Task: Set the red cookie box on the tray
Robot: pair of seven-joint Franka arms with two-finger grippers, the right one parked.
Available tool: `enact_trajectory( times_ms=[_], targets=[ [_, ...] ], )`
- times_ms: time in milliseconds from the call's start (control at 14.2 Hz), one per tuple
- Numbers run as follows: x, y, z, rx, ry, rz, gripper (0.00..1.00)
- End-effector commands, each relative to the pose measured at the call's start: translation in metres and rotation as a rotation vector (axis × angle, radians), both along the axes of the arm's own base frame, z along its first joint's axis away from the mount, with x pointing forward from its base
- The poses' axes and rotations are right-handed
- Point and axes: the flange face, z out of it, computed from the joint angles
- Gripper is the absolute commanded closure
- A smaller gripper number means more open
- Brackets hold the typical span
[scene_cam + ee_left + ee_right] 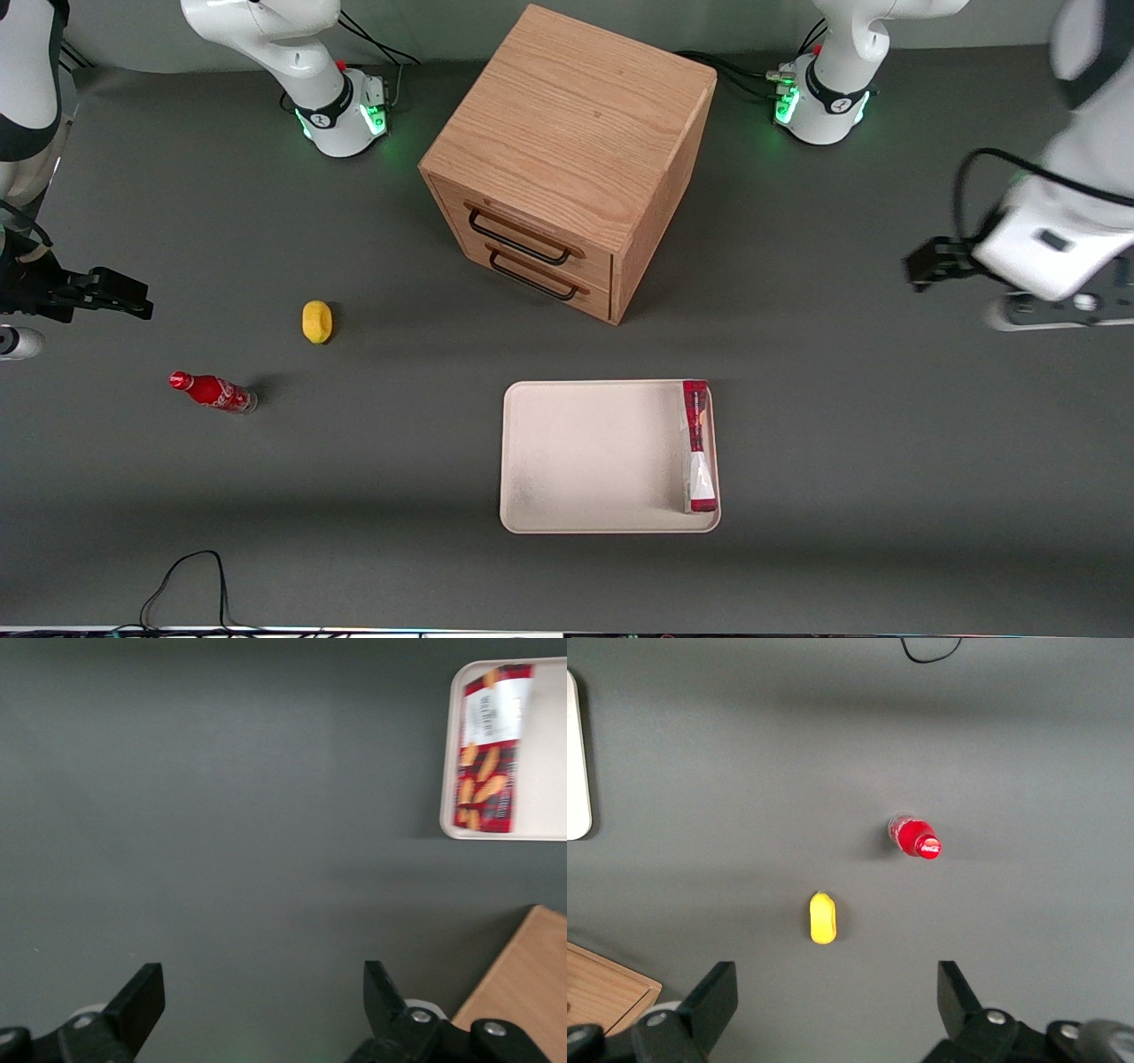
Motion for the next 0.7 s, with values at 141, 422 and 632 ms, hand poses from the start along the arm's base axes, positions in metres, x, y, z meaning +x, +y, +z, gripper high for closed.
enact_trajectory(
  times_ms=[141, 422, 632],
  targets=[
    [-0.017, 0.071, -0.011, -0.064, -0.034, -0.038, 0.00],
    [-0.026, 0.069, -0.017, -0.064, -0.099, -0.035, 0.00],
    [-0.031, 0.061, -0.009, -0.064, -0.114, -0.040, 0.00]
  ],
)
